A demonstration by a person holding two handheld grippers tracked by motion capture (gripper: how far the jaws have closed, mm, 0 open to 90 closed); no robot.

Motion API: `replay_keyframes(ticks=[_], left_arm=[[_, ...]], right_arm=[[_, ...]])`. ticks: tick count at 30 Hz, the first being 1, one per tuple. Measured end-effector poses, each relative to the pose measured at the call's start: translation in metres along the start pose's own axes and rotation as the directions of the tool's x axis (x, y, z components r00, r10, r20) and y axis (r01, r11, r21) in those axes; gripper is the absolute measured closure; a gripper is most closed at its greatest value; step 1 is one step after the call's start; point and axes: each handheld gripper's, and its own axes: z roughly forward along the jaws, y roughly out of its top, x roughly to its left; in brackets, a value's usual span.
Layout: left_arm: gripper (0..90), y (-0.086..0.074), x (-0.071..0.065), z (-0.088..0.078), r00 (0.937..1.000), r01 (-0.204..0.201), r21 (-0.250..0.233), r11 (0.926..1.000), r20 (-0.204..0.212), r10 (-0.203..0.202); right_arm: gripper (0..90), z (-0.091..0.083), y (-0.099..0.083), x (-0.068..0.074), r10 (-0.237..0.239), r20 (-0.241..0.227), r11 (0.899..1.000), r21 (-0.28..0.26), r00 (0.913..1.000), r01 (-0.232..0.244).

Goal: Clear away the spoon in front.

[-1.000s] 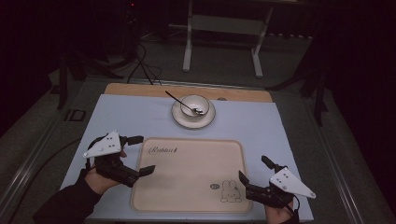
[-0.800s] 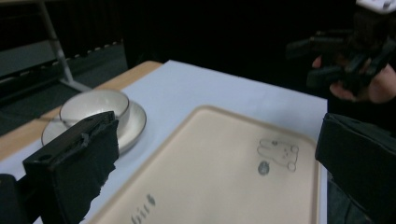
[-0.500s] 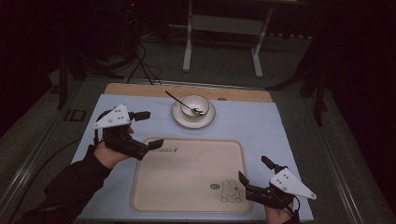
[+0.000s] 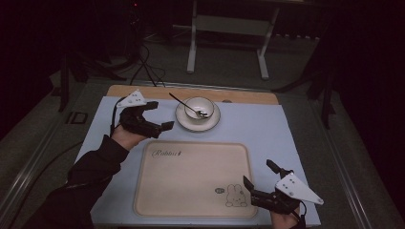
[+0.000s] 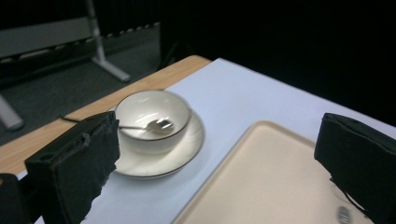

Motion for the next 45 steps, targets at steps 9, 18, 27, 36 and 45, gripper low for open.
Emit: replay_keyframes(ticks=[9, 18, 27, 36, 45], left_arm=[[2.9, -0.008, 0.026, 0.028, 0.9974, 0.059, 0.039, 0.9975, -0.043, -0.057], [5.8, -0.022, 0.052, 0.055, 0.9832, 0.174, 0.061, 0.9828, -0.067, -0.170], [13.3, -0.026, 0.074, 0.073, 0.9582, 0.266, 0.038, 0.9632, -0.119, -0.260], [25.8, -0.028, 0.089, 0.095, 0.9166, 0.349, 0.024, 0.9370, -0.217, -0.336], [41.2, -0.033, 0.101, 0.109, 0.8869, 0.406, -0.028, 0.9136, -0.230, -0.401]], right_arm=[[11.2, 0.000, 0.000, 0.000, 0.001, -0.005, 1.000, 0.003, 1.0000, -0.001], [11.2, 0.000, 0.000, 0.000, 0.009, -0.014, 1.000, -0.003, 0.9999, -0.009], [11.2, 0.000, -0.001, 0.001, 0.008, -0.024, 1.000, 0.004, 0.9997, -0.007], [11.2, 0.001, -0.002, 0.000, 0.017, -0.034, 1.000, 0.011, 0.9993, -0.016], [11.2, 0.002, -0.003, -0.001, 0.030, -0.041, 0.999, 0.020, 0.9987, -0.029]])
